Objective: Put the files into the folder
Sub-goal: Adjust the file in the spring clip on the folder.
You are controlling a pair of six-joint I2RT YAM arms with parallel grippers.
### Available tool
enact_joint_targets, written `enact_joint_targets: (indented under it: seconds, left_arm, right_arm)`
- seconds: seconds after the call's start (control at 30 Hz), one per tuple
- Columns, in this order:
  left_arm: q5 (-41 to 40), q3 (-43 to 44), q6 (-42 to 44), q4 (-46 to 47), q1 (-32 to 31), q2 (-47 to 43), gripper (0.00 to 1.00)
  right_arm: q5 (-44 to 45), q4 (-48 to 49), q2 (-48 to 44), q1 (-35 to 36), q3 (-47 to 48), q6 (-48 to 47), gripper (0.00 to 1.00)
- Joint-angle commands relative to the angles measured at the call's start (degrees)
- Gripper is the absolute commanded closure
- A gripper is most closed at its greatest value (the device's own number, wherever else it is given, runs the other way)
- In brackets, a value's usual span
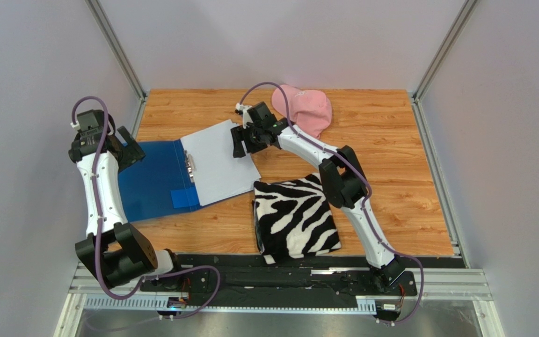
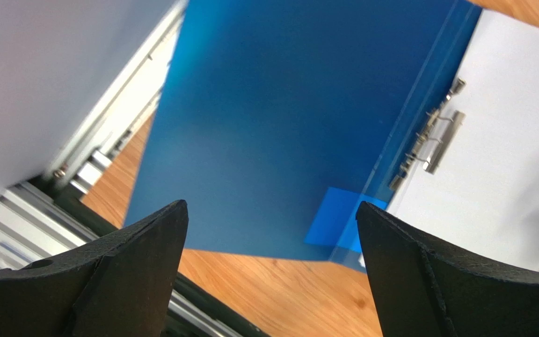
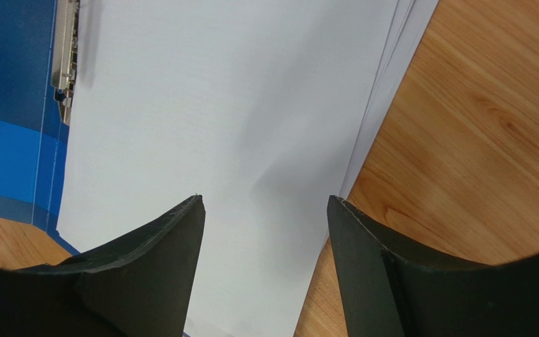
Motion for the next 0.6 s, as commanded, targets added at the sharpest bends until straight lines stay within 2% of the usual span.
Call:
enact_joint_targets:
  seconds: [0.0,0.07,0.2,0.23,0.33,0.57]
  left_arm:
    - [-3.62,-1.37,5.57,2.03,5.12,-2.95,0.01]
    - [3.55,1.69,6.97,-0.78,9.6,-0.15,0.01]
    - [6.13,6.62,8.83,-4.38,11.28,6.18,0.01]
    - [10.83,6.8,9.61,-4.56,12.15,8.54,0.01]
    - [11.93,5.06,10.22,-5.19,13.13,10.84,0.01]
    - [6.31,-3.2,10.93,1.74,15.15,9.71,0.02]
  right_arm:
    - [-3.55,6.15,-3.82,-0.22,-4.26,1.61,0.32]
    - [-4.42,6.42,-3.82,-0.66,-4.8,1.7,0.32]
    - [-8.36,6.77,-2.42,-1.97,-4.1,3.27,0.32]
    - [-8.82,7.03,-2.5,-2.15,-4.09,3.72,0.32]
    - [-10.66,7.74,-3.64,-2.94,-4.79,4.42,0.33]
    - [-11.19,9.85,-6.46,-2.95,-8.05,4.42,0.33]
